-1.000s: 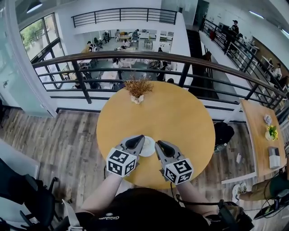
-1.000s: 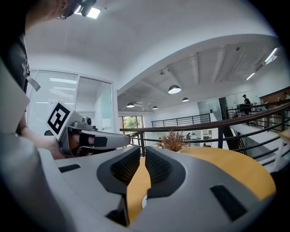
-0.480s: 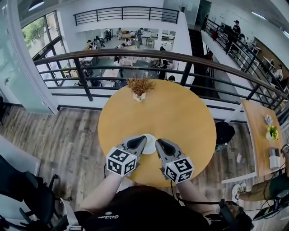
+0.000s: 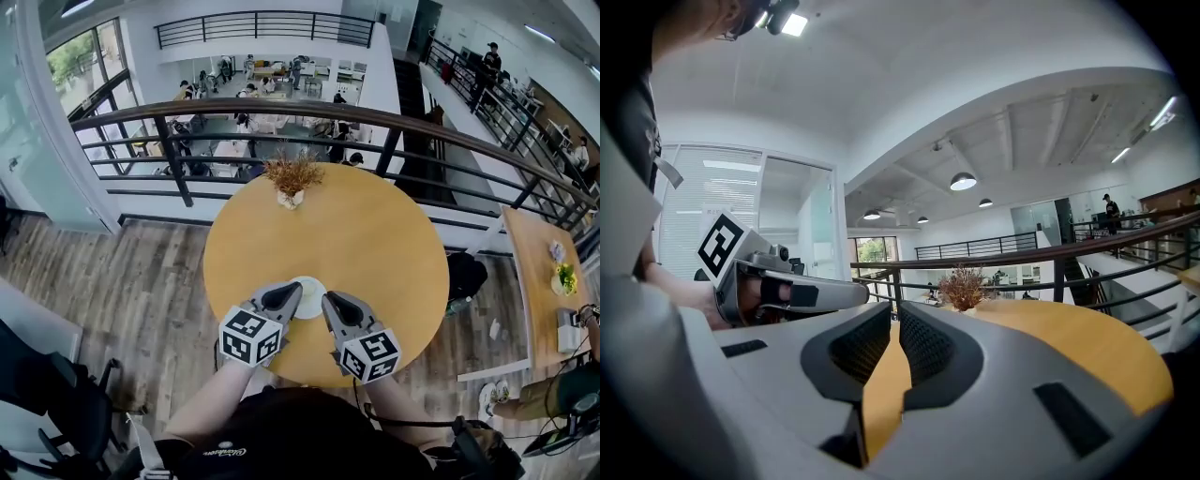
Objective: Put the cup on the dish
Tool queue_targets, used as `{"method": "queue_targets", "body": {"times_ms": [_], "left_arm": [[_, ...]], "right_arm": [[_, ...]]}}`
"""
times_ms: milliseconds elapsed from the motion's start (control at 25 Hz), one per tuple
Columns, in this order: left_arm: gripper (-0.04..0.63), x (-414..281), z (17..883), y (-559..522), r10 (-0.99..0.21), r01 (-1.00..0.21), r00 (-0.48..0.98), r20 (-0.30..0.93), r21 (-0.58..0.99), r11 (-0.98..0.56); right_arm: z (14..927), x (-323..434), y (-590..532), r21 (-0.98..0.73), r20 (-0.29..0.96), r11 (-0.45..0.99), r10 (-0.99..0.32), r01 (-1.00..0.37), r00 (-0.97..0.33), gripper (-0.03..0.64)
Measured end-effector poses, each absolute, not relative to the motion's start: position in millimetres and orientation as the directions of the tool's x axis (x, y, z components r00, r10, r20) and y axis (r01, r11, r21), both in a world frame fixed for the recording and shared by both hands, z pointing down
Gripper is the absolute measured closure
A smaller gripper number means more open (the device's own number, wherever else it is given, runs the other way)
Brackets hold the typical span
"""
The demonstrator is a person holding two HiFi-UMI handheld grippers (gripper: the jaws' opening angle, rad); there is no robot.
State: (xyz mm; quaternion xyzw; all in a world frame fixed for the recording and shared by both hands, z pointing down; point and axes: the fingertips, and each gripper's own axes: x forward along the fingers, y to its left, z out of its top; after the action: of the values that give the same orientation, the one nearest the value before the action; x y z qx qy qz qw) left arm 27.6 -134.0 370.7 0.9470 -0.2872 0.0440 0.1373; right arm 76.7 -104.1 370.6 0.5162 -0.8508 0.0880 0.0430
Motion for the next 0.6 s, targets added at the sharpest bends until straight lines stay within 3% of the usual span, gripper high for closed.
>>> {"method": "queue_targets", "body": {"times_ms": [600], "left_arm": [[0.601,28.1,376.6,-133.7,-0.521,-0.549,0.835,0.175,0.233,-0.802]], "right_arm": [[377.8,75.0,-102.9,-0.12,0.181,0.447,-0.868,-0.886,-0.462,0.584]]}}
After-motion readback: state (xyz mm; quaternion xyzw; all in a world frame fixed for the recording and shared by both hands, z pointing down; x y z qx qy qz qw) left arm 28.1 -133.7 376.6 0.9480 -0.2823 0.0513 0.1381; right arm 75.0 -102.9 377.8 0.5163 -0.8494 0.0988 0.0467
